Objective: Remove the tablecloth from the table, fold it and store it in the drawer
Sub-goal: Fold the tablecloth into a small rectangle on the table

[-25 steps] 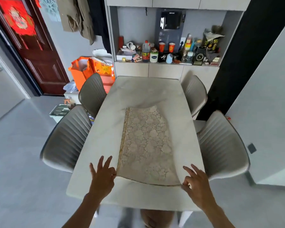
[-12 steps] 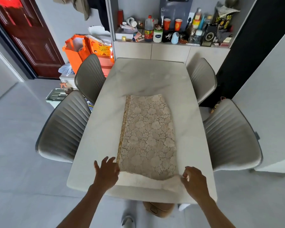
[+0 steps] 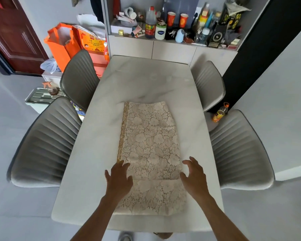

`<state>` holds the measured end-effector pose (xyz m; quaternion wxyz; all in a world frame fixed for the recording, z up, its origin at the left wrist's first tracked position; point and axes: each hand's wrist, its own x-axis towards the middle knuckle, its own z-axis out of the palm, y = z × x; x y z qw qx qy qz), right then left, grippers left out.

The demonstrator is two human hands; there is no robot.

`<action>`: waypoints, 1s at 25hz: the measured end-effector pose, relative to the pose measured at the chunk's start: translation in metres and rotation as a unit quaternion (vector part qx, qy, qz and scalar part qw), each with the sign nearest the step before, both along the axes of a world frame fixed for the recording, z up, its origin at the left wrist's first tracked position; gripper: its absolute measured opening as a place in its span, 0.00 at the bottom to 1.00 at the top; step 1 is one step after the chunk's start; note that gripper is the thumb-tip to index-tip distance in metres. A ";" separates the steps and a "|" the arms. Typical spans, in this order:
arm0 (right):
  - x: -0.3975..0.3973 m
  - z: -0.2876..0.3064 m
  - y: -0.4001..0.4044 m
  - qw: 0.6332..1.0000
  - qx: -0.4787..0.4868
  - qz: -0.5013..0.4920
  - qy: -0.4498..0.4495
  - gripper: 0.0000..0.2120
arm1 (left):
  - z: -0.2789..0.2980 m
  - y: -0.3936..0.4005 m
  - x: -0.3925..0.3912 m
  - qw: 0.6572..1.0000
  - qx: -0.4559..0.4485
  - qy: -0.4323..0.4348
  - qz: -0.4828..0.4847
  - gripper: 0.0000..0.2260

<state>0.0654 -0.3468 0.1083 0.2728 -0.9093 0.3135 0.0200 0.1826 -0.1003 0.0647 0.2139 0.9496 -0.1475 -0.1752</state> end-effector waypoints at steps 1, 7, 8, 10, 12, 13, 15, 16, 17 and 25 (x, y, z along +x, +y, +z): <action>0.003 0.008 -0.007 1.000 0.009 0.006 -0.011 0.18 | 0.006 -0.011 -0.003 1.000 -0.017 -0.006 0.001 0.24; -0.009 0.043 -0.063 0.995 0.051 0.030 -0.079 0.17 | 0.048 -0.085 -0.030 0.994 -0.082 -0.072 0.026 0.26; -0.014 0.042 -0.072 0.993 0.063 0.040 -0.088 0.17 | 0.052 -0.095 -0.036 0.993 -0.079 -0.081 0.032 0.26; -0.029 0.037 -0.096 0.988 0.113 0.057 -0.092 0.17 | 0.057 -0.112 -0.060 0.992 -0.061 -0.084 0.065 0.27; -0.049 0.029 -0.115 0.980 0.176 0.054 -0.075 0.17 | 0.055 -0.127 -0.094 0.994 -0.023 -0.079 0.066 0.27; -0.059 0.025 -0.124 0.976 0.197 0.057 -0.069 0.17 | 0.054 -0.134 -0.110 0.995 -0.011 -0.073 0.063 0.27; -0.065 0.026 -0.139 0.973 0.215 0.068 -0.058 0.16 | 0.058 -0.150 -0.127 0.995 -0.006 -0.059 0.076 0.28; -0.061 0.029 -0.147 0.971 0.221 0.067 -0.058 0.16 | 0.059 -0.157 -0.129 0.995 -0.013 -0.060 0.078 0.28; -0.052 0.033 -0.154 0.970 0.226 0.068 -0.057 0.16 | 0.061 -0.163 -0.128 0.995 -0.024 -0.066 0.075 0.27; 0.013 0.015 -0.184 0.942 0.308 -0.013 -0.135 0.15 | 0.028 -0.201 -0.074 0.989 -0.086 -0.007 0.119 0.23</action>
